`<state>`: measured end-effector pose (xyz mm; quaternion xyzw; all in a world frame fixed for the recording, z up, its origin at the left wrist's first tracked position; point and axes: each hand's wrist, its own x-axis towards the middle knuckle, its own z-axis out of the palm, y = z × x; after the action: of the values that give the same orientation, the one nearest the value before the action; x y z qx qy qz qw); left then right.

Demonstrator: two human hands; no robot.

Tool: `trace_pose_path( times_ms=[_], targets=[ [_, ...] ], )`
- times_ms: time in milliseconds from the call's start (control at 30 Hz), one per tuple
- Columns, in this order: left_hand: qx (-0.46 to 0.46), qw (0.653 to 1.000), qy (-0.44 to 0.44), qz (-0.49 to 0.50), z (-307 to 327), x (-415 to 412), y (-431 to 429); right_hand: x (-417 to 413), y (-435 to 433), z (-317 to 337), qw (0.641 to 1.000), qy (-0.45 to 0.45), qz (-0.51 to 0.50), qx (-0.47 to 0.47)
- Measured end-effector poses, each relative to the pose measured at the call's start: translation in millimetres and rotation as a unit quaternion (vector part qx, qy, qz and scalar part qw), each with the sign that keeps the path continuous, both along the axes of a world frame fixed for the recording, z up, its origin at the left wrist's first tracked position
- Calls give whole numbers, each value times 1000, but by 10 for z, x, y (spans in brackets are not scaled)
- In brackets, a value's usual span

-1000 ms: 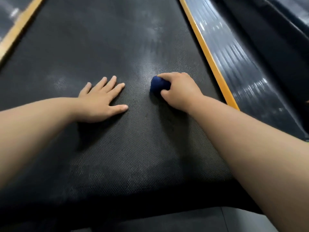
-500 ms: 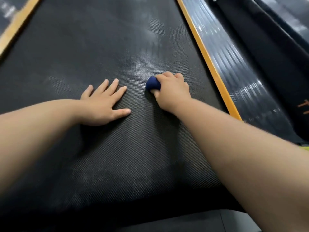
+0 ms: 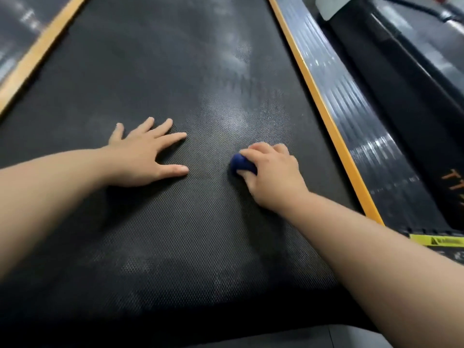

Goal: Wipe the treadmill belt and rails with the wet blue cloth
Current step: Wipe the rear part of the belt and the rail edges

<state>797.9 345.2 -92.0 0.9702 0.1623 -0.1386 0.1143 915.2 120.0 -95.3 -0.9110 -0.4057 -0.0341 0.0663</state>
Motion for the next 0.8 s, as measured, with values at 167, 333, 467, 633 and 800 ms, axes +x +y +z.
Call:
trace_pose_path(
  times_ms=[167, 333, 467, 633, 800],
  targets=[
    [8, 1000, -11, 3, -76, 9, 5, 513, 749, -2, 996, 34, -79, -8],
    [18, 1000, -7, -5, -86, 19, 26, -48, 226, -17, 999, 32, -9, 35],
    [14, 1000, -1, -7, -101, 13, 42, -527, -206, -4, 996, -4, 70, 58],
    [6, 1000, -5, -1, -107, 19, 24, 43, 386, -33, 1000, 3, 10, 19],
    [11, 1000, -23, -1, -128, 9, 31, 368, 898, -50, 999, 19, -50, 7]
  ],
)
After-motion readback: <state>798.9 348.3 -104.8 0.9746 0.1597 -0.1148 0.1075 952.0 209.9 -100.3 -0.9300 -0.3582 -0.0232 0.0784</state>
